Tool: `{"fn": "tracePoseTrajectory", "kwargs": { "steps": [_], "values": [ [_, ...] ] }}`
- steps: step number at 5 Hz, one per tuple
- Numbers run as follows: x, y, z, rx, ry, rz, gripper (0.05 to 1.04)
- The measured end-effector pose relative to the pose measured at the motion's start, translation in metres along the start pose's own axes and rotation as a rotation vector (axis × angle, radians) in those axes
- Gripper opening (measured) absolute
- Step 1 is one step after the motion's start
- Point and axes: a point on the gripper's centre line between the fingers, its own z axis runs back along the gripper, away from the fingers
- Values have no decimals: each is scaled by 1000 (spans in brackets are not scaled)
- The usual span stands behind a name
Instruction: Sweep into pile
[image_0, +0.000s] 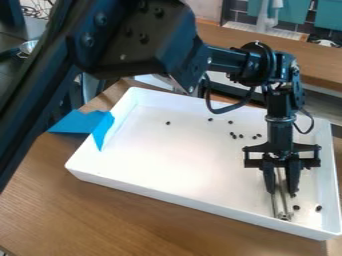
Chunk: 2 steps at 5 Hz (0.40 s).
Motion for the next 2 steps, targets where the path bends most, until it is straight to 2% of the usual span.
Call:
{"fn": "tracePoseTrajectory", "kwargs": {
  "steps": [1, 2],
  "values": [
    [-6, 16, 2, -37, 16, -36, 339],
    [-15, 45, 14, -56, 58, -24, 339]
  ]
}}
